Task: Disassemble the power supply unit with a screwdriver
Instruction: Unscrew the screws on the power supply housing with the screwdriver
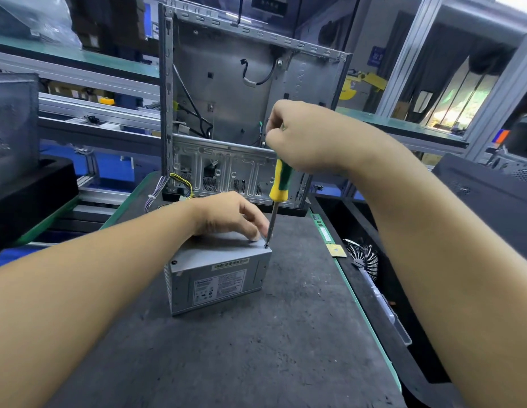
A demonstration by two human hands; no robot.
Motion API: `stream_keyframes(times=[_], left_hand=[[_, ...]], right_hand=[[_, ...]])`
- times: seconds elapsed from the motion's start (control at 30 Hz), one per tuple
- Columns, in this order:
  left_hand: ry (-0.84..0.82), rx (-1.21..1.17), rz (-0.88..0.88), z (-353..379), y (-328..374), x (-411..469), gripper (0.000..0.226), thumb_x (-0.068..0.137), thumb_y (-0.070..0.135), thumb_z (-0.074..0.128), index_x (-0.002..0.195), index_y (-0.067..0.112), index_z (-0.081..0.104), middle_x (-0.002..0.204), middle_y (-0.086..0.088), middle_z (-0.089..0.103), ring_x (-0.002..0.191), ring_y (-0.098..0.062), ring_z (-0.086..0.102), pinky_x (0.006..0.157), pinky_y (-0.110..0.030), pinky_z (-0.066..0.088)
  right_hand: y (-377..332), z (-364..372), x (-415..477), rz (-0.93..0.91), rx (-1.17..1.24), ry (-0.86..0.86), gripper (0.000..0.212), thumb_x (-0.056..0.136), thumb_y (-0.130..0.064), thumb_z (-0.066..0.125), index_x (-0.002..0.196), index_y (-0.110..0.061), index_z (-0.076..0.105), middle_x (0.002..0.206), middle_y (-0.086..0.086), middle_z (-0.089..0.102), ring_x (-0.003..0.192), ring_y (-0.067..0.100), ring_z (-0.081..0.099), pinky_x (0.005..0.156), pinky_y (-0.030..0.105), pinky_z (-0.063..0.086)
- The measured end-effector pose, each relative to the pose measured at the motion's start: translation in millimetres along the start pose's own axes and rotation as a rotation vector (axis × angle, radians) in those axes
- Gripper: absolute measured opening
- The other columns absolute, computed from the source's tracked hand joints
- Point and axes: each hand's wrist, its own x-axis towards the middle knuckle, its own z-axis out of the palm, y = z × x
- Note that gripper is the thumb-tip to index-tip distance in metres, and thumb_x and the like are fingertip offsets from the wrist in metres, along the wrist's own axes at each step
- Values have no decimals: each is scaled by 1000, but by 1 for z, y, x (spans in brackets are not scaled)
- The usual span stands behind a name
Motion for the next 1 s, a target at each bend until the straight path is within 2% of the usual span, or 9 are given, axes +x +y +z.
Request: stream_keyframes(times=[0.17,0.3,0.4,0.47,0.6,0.73,0.8,0.9,1.0], left_hand=[[-86,53,9,-2,1,0,15,77,8,82,86,20,82,110,10,74,110,-2,64,103,-22,39],[-109,37,7,-4,2,-1,16,76,15,86,79,31,81,112,12,73,111,2,63,103,-18,36],[-102,54,2,-3,2,1,10,76,16,87,80,24,81,111,14,73,108,5,64,97,-11,35],[-93,60,-2,-3,2,1,9,77,15,86,82,20,81,110,14,73,107,6,64,96,-10,36],[-99,62,0,-4,3,1,13,79,6,82,87,16,81,114,11,73,109,4,64,100,-15,37],[-109,66,11,-5,2,2,18,79,2,79,87,18,82,115,11,72,113,-2,64,104,-21,39],[-118,63,21,-5,2,2,20,79,5,80,85,23,82,112,14,73,116,-4,63,108,-25,39],[-116,60,22,-5,2,2,21,78,8,81,85,28,82,113,16,72,114,-4,63,108,-26,39],[-122,56,1,-5,2,3,17,77,10,81,86,25,82,114,17,72,113,-1,63,108,-26,38]], right_hand=[[3,6,3,43,-97,131,30,102,-47,36,101,-19,48,106,6,56,101,33,53,85,42,45],[7,2,4,-44,7,67,12,98,-26,43,99,-21,54,104,-1,60,89,21,53,73,31,39],[6,-4,2,-50,82,13,11,94,-26,46,98,-22,56,93,-7,58,76,7,52,61,25,38],[6,-2,3,-40,62,22,16,94,-29,45,98,-20,58,96,-2,60,80,13,54,63,28,40],[8,3,6,24,-76,94,30,97,-47,42,96,-20,56,101,5,61,93,30,55,76,37,44],[8,1,6,-76,12,37,12,97,-25,46,96,-21,58,96,-4,60,84,18,53,68,29,40],[7,-3,3,-81,88,-19,11,93,-27,50,97,-22,59,88,-12,57,73,6,51,59,23,37],[7,-5,2,-68,111,-37,12,92,-35,51,95,-25,57,84,-14,53,70,2,50,56,24,33],[6,0,4,-19,12,11,26,97,-49,42,92,-25,53,81,-7,51,81,19,55,66,31,40]])
